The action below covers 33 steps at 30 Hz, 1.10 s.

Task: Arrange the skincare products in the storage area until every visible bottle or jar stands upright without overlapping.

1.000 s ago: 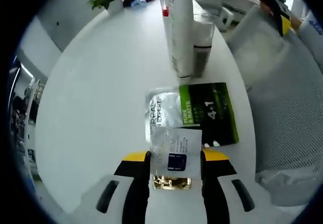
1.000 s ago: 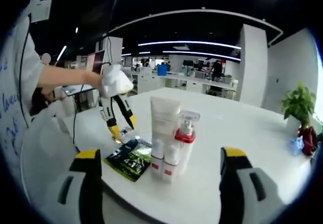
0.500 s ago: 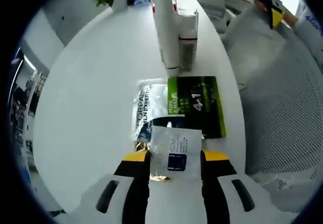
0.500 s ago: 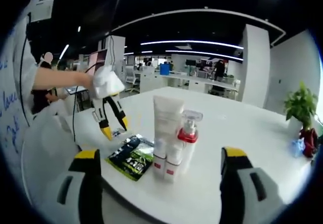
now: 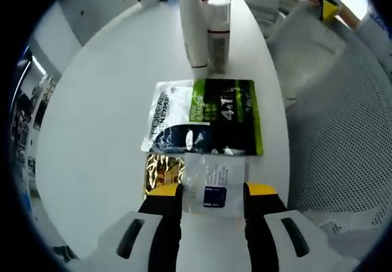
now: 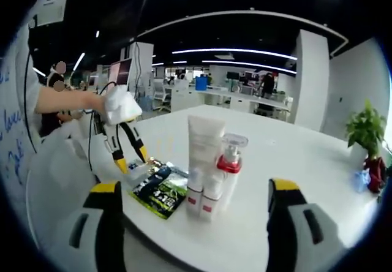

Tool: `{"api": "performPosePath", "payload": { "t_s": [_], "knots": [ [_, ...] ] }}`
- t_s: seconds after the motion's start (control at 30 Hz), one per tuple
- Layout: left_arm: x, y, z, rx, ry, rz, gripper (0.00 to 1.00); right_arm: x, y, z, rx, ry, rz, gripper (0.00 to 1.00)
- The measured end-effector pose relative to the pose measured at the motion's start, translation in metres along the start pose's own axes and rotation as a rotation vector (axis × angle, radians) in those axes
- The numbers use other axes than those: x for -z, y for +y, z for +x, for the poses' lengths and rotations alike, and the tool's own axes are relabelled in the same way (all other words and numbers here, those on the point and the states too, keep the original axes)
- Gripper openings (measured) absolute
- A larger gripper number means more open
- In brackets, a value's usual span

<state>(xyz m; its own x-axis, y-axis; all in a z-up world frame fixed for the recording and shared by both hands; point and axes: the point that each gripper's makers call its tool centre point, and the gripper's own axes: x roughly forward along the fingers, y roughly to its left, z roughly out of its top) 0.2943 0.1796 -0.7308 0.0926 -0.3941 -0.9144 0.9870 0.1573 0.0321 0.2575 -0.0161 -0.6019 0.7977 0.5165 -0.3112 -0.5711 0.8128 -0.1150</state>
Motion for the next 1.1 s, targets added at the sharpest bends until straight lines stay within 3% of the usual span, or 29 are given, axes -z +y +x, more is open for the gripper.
{"api": "performPosePath", "payload": {
  "t_s": [0.33, 1.1],
  "knots": [
    [0.009, -0.009, 0.007, 0.005, 0.019, -0.011, 0.37, 0.0, 0.0, 0.0, 0.0, -0.003, -0.004, 0.99],
    [0.011, -0.016, 0.017, 0.004, -0.003, -0.043, 0.37, 0.0, 0.001, 0.0, 0.001, -0.005, -0.006, 0.99]
  ]
}}
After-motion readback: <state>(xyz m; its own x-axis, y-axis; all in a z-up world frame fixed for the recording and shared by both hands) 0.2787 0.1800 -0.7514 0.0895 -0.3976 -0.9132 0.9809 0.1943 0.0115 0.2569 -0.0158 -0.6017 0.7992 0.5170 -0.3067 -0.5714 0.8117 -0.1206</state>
